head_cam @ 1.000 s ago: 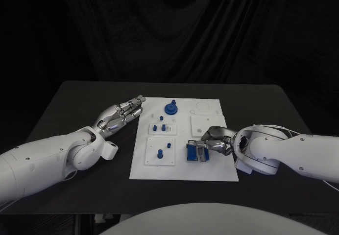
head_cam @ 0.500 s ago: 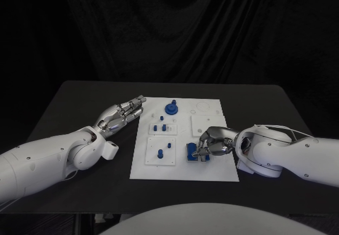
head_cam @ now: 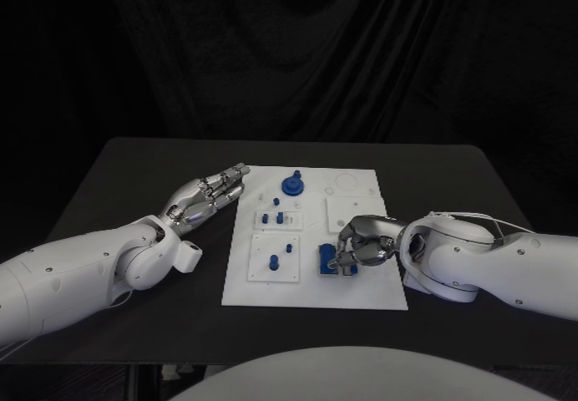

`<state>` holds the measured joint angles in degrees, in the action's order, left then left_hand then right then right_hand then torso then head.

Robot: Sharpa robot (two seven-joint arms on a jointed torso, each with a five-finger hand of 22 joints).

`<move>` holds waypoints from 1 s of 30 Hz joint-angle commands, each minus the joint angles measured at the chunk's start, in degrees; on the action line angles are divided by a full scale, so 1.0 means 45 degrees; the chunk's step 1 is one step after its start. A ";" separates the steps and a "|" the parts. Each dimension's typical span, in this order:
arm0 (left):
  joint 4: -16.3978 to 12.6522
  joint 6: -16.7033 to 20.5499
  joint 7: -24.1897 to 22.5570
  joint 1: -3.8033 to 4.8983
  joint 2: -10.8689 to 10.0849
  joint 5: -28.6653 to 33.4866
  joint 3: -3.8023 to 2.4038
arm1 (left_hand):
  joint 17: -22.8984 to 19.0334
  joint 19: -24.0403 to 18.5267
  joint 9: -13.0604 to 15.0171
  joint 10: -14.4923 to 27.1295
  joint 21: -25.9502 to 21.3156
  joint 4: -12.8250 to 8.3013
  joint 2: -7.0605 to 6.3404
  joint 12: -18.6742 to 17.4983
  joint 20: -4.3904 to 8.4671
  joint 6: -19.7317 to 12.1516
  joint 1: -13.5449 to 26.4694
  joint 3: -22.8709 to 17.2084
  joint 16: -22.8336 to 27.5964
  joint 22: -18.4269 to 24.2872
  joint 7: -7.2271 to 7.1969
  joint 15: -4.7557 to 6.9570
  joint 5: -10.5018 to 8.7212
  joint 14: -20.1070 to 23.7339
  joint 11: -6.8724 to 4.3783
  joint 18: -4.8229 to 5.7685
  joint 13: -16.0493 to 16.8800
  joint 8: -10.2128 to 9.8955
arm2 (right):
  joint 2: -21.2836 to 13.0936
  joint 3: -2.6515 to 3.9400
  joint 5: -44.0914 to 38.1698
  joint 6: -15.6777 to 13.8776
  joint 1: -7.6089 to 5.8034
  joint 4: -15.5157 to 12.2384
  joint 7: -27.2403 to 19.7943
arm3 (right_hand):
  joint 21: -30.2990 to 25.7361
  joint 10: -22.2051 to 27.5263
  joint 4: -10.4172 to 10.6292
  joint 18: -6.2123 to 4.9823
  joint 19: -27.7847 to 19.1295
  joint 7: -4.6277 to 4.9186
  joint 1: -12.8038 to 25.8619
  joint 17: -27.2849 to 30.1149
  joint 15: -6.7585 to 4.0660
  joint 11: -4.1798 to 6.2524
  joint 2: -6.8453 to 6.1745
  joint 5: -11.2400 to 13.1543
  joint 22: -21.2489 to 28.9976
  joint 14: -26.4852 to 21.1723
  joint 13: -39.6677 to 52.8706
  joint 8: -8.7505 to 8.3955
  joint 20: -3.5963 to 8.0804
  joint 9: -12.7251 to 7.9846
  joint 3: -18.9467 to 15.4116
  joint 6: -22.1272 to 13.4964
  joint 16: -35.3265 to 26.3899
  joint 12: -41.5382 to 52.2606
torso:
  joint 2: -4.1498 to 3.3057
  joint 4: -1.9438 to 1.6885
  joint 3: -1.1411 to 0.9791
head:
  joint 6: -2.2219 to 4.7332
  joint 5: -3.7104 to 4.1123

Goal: Assemble the parts on the task board

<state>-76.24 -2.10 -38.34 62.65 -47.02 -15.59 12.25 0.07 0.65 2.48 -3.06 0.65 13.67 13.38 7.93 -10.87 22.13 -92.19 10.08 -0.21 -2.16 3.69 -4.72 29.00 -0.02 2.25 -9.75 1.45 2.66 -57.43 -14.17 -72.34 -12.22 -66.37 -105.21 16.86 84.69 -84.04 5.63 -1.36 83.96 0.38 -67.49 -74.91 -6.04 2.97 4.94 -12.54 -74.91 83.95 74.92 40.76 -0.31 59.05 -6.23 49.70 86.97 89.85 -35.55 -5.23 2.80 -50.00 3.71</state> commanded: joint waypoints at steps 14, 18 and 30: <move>-0.0024 -0.0172 -0.0113 -0.0018 0.0016 0.0067 -0.0013 | -0.0017 0.0012 0.0018 -0.0017 -0.0007 -0.0034 -0.0012 0.0069 -0.0134 0.0076 -0.0152 -0.0099 0.0046 -0.0021 -0.0008 -0.0132 0.0058 0.0005 0.0068 -0.0097 0.0017 0.0057 | 0.0214 0.0000 -0.0312 0.0518 0.0055 0.0282 0.0256 | 0.0027 -0.1325 -0.0101 -0.0017 0.0777 -0.0143 -0.0653 -0.1835 -0.0218 0.0212 0.0242 -0.1770 -0.2935 0.1052 0.3351 -0.0041 0.0170 0.0286 0.0447 -0.0322 0.0041 0.0034 | -0.0011 -0.0015 0.0005 | 0.0000 -0.0012; -0.0019 -0.0191 -0.0097 -0.0019 0.0019 0.0067 -0.0013 | -0.0017 0.0012 0.0018 -0.0018 -0.0007 -0.0039 -0.0014 0.0072 -0.0137 0.0082 -0.0155 -0.0103 0.0046 -0.0019 -0.0008 -0.0140 0.0060 0.0005 0.0069 -0.0095 0.0018 0.0058 | 0.0250 0.0000 -0.0312 0.0660 0.0065 0.0296 0.0266 | -0.0019 -0.1325 -0.0377 -0.0028 0.0753 -0.0130 -0.1055 -0.1798 -0.0219 0.0205 0.0134 -0.1401 -0.2919 0.1044 0.3351 -0.0199 0.0179 0.0242 0.0799 -0.0336 0.0022 0.0034 | -0.0007 -0.0015 0.0005 | 0.0000 -0.0022; -0.0007 -0.0235 -0.0065 -0.0022 0.0024 0.0067 -0.0013 | -0.0017 0.0013 0.0016 -0.0022 -0.0007 -0.0047 -0.0017 0.0080 -0.0145 0.0071 -0.0158 -0.0110 0.0046 -0.0019 -0.0007 -0.0154 0.0062 0.0005 0.0074 -0.0091 0.0019 0.0056 | 0.0261 0.0000 -0.0312 0.0882 0.0074 0.0262 0.0240 | -0.0041 -0.1325 -0.0315 -0.0032 0.0742 -0.0081 -0.0961 -0.1763 -0.0185 0.0162 -0.0004 -0.0645 -0.2912 0.1037 0.3351 -0.0306 0.0151 0.0214 0.0988 -0.0242 0.0004 0.0034 | -0.0004 -0.0006 -0.0001 | 0.0000 -0.0026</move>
<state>-76.20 -2.40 -38.15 62.63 -47.00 -15.59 12.25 0.07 0.87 2.47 -3.06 0.64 13.51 13.38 7.93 -11.08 22.12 -92.19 9.92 -0.21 -2.16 3.69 -5.13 28.99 -0.03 2.25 -9.76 1.44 2.66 -56.25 -14.18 -73.29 -9.35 -66.16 -103.93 17.11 84.69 -84.02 4.10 -1.36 84.00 -0.34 -72.00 -74.91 -6.64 3.36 5.50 -15.72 -74.90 84.15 75.07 39.65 0.05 60.05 -2.03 48.58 86.98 90.16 -35.59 -5.30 2.81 -50.00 3.64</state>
